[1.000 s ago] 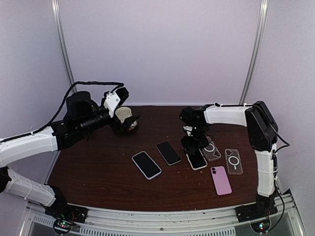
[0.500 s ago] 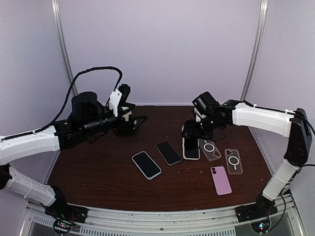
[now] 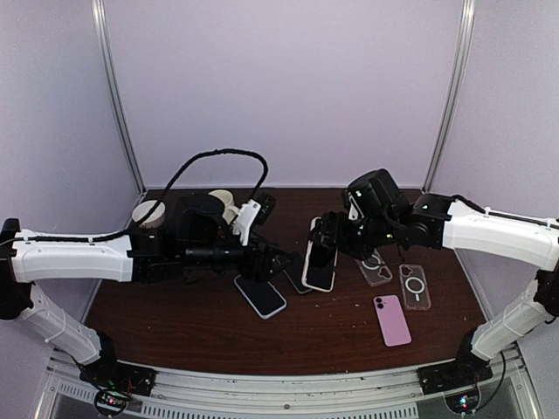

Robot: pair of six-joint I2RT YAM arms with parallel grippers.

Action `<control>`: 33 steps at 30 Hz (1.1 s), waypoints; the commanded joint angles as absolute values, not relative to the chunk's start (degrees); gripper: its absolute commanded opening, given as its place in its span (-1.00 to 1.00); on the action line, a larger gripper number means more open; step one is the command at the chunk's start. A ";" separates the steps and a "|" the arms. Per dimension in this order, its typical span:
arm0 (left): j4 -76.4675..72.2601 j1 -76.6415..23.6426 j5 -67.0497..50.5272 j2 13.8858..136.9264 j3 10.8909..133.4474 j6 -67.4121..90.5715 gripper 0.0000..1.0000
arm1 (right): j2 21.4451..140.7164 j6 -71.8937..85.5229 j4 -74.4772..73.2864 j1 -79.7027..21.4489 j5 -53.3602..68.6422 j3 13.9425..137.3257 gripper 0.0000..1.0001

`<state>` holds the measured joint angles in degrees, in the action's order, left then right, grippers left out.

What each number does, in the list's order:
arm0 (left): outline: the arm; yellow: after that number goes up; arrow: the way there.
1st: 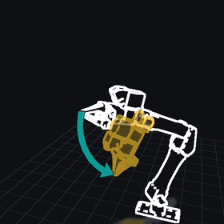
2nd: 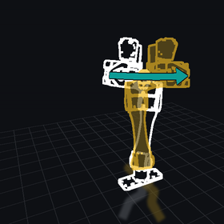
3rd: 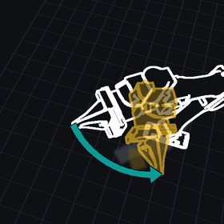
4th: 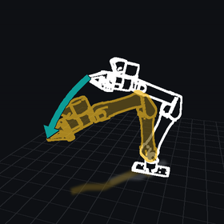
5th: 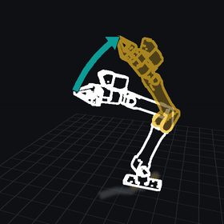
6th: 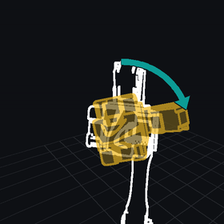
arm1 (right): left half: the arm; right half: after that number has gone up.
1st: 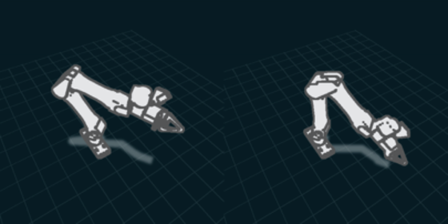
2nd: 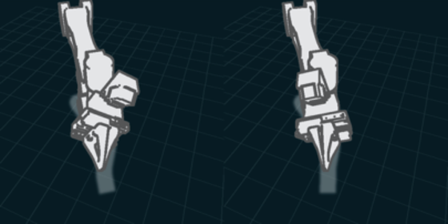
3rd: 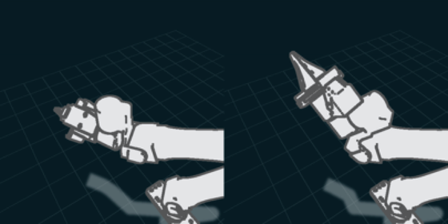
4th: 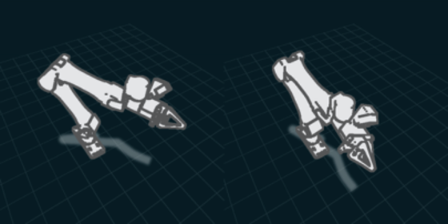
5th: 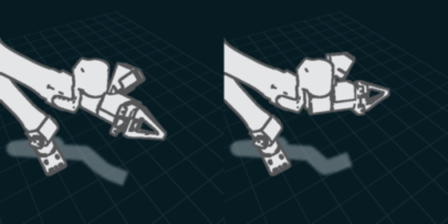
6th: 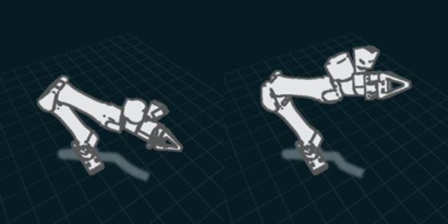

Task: Take the phone out of the phone case
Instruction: Pass from the right arm to the left

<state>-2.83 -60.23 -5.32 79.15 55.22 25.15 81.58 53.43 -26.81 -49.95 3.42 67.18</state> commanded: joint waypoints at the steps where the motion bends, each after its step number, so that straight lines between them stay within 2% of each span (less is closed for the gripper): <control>1: -4.18 -61.41 -7.04 80.76 57.17 34.41 0.29 | 78.25 56.95 -23.81 -51.16 -1.13 66.09 -0.03; 11: -4.31 -63.59 -11.87 86.53 60.84 42.10 0.19 | 76.53 56.89 -25.46 -53.33 -4.95 65.83 -0.08; 15: -4.26 -64.24 -13.53 88.72 62.18 44.51 0.02 | 76.38 56.60 -26.09 -53.94 -5.97 66.30 -0.09; 27: -0.26 -64.81 -11.74 91.60 64.24 45.68 -0.26 | 76.47 56.18 -27.32 -54.84 -7.03 67.46 -0.10; 33: -1.61 -64.80 -12.47 93.27 63.72 47.44 -0.25 | 76.20 55.97 -27.57 -55.19 -7.03 67.58 -0.10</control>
<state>0.56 -64.58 -11.79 91.68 62.57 45.80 78.52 55.92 -28.97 -54.61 -5.10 65.58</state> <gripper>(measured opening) 0.374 0.765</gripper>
